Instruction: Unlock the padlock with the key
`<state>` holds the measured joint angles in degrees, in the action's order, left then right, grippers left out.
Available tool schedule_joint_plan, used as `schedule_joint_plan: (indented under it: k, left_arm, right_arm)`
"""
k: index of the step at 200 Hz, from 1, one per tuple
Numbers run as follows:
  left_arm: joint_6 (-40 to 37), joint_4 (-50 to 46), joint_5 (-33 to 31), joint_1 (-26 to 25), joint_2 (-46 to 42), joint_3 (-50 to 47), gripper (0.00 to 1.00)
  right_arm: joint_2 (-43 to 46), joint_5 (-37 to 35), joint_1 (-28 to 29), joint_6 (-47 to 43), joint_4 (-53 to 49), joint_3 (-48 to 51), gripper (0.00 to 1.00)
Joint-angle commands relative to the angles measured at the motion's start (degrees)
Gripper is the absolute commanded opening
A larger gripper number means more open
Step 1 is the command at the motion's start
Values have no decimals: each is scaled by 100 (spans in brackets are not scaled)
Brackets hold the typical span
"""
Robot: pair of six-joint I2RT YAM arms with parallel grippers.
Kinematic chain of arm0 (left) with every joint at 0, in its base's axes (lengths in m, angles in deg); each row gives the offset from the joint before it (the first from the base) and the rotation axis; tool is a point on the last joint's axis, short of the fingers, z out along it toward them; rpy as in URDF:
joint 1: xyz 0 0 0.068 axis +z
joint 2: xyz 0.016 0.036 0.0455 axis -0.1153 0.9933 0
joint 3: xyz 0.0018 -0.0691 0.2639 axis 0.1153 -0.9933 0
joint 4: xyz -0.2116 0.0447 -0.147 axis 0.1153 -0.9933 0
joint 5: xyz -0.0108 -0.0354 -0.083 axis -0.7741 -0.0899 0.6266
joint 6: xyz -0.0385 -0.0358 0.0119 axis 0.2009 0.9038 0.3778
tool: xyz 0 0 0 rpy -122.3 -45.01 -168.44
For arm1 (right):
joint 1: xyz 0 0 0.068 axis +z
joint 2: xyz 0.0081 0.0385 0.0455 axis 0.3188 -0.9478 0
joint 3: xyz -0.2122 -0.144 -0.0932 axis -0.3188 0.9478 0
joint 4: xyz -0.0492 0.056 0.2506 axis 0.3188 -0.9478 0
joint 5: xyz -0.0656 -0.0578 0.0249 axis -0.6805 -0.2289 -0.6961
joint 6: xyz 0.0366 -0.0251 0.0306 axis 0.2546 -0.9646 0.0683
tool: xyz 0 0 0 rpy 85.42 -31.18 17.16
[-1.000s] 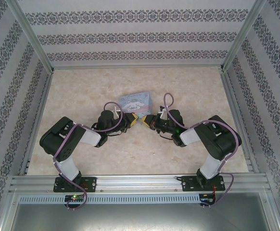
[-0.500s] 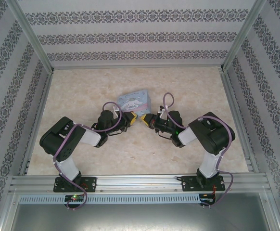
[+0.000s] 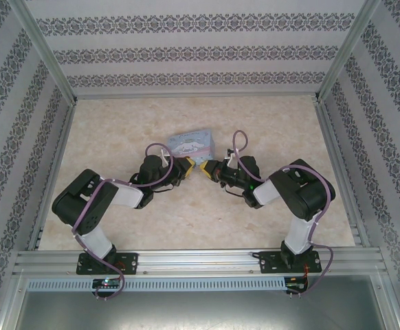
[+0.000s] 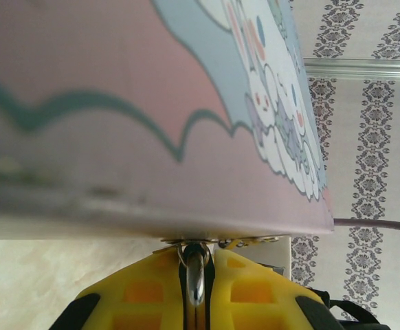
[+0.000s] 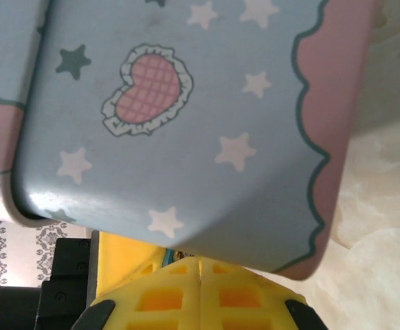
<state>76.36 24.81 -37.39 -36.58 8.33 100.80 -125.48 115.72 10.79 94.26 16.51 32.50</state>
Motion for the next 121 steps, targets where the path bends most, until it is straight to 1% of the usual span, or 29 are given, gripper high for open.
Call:
schedule_joint_plan:
  k: [1,33,54,81,121]
  left_arm:
    - [-192,351,1184,-406,-226,267,0]
    - [-203,375,1298,-415,-187,312,0]
    - [-180,472,1388,-415,-167,322,0]
    - [-111,585,1504,-415,-145,360,0]
    - [209,1102,1541,-415,28,358,0]
  right_arm:
    - [-8,17,163,-42,1,-368,0]
    - [-68,100,113,-86,-41,-439,0]
    - [-108,223,-25,-260,-213,-476,0]
    - [-292,412,-226,-276,-99,-502,0]
    - [-471,512,-293,-246,-17,-540,0]
